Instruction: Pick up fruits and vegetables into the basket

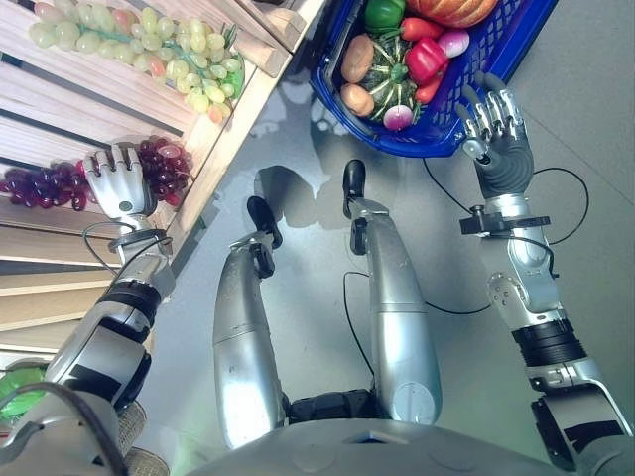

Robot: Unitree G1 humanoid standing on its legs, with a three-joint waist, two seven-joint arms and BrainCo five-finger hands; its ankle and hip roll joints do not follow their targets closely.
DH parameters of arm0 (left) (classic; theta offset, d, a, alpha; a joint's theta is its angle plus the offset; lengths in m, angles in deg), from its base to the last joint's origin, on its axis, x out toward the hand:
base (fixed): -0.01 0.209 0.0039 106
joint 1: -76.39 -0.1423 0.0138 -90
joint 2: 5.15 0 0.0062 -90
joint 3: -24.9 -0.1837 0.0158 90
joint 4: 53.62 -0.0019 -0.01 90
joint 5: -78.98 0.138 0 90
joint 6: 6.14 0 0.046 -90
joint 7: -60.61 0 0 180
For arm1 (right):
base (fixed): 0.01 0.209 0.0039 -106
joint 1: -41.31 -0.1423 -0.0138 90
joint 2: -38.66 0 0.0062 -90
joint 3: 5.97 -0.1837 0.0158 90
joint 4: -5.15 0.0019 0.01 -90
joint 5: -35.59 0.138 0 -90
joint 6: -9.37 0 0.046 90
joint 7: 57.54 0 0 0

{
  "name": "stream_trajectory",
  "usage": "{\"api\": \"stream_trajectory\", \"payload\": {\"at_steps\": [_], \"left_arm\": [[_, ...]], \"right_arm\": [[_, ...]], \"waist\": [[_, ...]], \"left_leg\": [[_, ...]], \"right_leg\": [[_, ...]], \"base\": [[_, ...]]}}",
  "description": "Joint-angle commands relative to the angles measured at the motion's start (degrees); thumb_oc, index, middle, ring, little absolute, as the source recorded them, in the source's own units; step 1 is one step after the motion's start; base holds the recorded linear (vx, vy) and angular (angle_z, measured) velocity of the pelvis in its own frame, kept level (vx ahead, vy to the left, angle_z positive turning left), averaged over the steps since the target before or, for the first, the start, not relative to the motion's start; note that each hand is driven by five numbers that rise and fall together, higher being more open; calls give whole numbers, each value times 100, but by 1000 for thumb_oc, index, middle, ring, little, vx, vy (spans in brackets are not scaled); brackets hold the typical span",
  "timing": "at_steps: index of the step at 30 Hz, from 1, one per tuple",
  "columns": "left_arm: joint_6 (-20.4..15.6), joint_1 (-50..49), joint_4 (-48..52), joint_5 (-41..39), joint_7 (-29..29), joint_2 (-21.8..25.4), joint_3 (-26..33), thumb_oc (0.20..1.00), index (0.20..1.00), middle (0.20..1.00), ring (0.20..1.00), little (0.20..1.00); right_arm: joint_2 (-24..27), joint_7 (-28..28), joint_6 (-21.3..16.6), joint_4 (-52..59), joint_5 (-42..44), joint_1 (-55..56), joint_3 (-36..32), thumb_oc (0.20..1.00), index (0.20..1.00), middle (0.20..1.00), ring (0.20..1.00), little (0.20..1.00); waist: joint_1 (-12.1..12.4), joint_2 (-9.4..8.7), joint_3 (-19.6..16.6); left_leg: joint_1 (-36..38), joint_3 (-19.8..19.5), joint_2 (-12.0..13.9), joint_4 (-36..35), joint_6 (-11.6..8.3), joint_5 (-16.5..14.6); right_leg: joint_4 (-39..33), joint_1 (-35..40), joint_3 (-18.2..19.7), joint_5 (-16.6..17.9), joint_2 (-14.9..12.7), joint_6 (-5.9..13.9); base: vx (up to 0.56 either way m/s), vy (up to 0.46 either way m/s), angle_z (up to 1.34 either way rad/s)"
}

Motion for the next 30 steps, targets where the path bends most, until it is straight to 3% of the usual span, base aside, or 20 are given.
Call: {"api": "stream_trajectory", "payload": {"at_steps": [1,8,11,13,15,18,24,28,30], "left_arm": [[-409,-313,-55,-302,-491,81,353,200,200,200,200,200],[-1744,-512,505,-1615,-714,1,1033,200,200,200,200,200],[-2582,-650,780,-2150,-577,-112,1392,200,200,200,200,200],[-3315,-761,996,-2702,-222,-241,1635,200,200,200,200,200],[-4032,-918,1273,-3238,192,-385,1860,200,200,200,200,200],[-4923,-1158,1802,-3651,819,-505,2183,200,200,200,200,200],[-5642,-1541,3100,-4503,1815,-599,2415,200,200,200,200,200],[-5755,-1655,3929,-4717,2251,-700,2401,200,200,200,200,200],[-5521,-1631,4149,-4517,2286,-685,2327,200,200,200,200,200]], "right_arm": [[260,-18,-436,637,-151,314,-60,1000,1000,1000,1000,1000],[218,118,-381,688,-215,473,-73,1000,1000,1000,1000,1000],[173,152,-267,722,-255,539,-64,1000,1000,1000,1000,1000],[125,-9,-20,685,-416,609,-41,1000,1000,1000,1000,1000],[80,-423,472,571,-780,709,-48,1000,1000,1000,1000,1000],[55,-607,1018,376,-1179,823,-63,1000,1000,1000,1000,1000],[93,-670,1364,401,-2362,854,66,1000,1000,1000,1000,1000],[128,-699,1820,476,-2885,612,251,1000,1000,1000,1000,1000],[136,-685,2076,466,-3079,416,382,1000,1000,1000,1000,1000]], "waist": [[20,-10,-212],[117,-2,-212],[178,-7,-212],[217,-3,-212],[254,11,-212],[316,37,-212],[419,62,-212],[483,93,-212],[507,110,-212]], "left_leg": [[-71,69,-49,-320,5,4],[197,66,-99,-388,14,33],[374,76,-117,-436,19,50],[513,75,-136,-480,19,71],[653,75,-163,-534,24,93],[897,93,-198,-674,32,118],[1329,104,-286,-866,31,142],[1552,90,-359,-928,52,120],[1642,95,-373,-945,65,116]], "right_leg": [[76,116,-29,-354,140,380],[72,379,-85,-409,120,383],[47,567,-140,-439,91,395],[34,706,-164,-455,81,407],[16,837,-169,-466,86,415],[-52,1073,-204,-495,79,418],[-175,1544,-258,-532,78,445],[-204,1798,-253,-579,99,443],[-209,1886,-247,-587,99,439]], "base": [[0,0,0],[0,-2,0],[0,0,0],[4,-13,2],[9,-19,8],[4,-23,7],[4,-33,6],[2,-8,0],[0,0,0]]}}
